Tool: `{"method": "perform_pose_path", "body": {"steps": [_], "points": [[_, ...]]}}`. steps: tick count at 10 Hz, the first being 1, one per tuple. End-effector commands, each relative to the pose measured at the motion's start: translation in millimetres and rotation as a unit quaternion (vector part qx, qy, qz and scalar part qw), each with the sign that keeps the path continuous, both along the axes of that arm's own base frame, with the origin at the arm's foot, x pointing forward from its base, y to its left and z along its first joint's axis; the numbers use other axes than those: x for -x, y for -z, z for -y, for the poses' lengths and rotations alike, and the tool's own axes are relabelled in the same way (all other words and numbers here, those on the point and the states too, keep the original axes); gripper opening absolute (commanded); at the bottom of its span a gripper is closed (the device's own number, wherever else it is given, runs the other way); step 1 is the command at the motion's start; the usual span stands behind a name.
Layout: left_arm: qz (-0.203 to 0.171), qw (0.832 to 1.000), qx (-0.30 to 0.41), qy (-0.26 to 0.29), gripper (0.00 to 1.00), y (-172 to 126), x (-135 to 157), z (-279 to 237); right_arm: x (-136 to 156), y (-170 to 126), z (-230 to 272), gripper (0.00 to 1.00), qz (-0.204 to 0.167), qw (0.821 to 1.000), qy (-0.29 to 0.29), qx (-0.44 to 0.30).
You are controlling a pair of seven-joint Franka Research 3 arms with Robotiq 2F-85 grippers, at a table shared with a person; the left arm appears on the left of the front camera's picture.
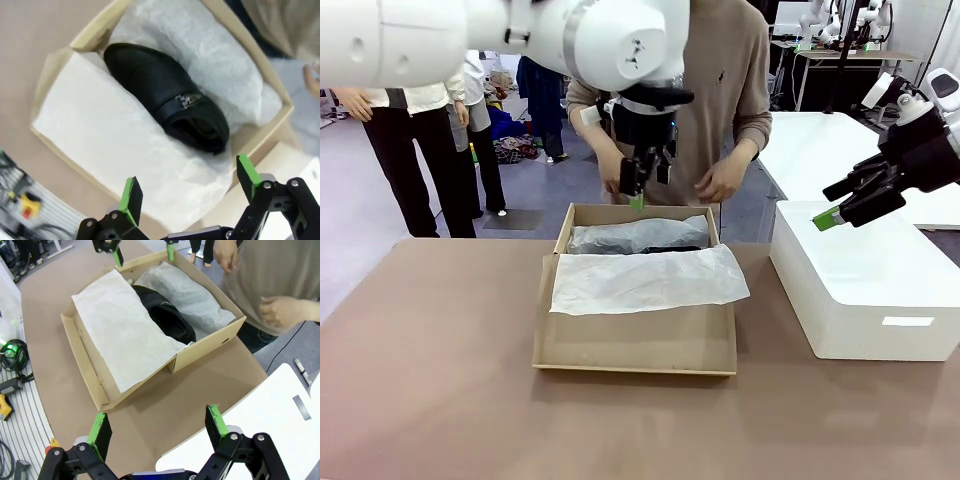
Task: Pack the shoes into the box.
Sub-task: Close the Shoes Box.
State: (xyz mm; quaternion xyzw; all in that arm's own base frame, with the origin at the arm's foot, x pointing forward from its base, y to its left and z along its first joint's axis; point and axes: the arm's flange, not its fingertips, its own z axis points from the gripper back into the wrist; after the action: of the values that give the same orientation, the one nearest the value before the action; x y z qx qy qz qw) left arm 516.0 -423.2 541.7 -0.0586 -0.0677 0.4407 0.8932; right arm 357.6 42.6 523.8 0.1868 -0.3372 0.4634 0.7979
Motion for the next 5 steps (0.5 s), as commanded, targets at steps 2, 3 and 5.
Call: {"method": "perform_pose_path", "body": {"steps": [2,3,5], "points": [[-0.042,0.975,-0.013,0.220,1.00,-13.8,17.5,-61.5,-3.3,1.3,1.4,1.00,0.010,1.000,-0.012,-0.014],[-0.050,0.961,-0.020,0.272,1.00,-17.5,20.9,-80.3,-3.3,1.3,1.4,1.00,0.010,1.000,-0.012,-0.014],[-0.060,0.915,-0.048,0.397,1.00,-22.1,25.2,-114.2,-3.3,1.3,1.4,1.00,0.010,1.000,-0.012,-0.014]]}}
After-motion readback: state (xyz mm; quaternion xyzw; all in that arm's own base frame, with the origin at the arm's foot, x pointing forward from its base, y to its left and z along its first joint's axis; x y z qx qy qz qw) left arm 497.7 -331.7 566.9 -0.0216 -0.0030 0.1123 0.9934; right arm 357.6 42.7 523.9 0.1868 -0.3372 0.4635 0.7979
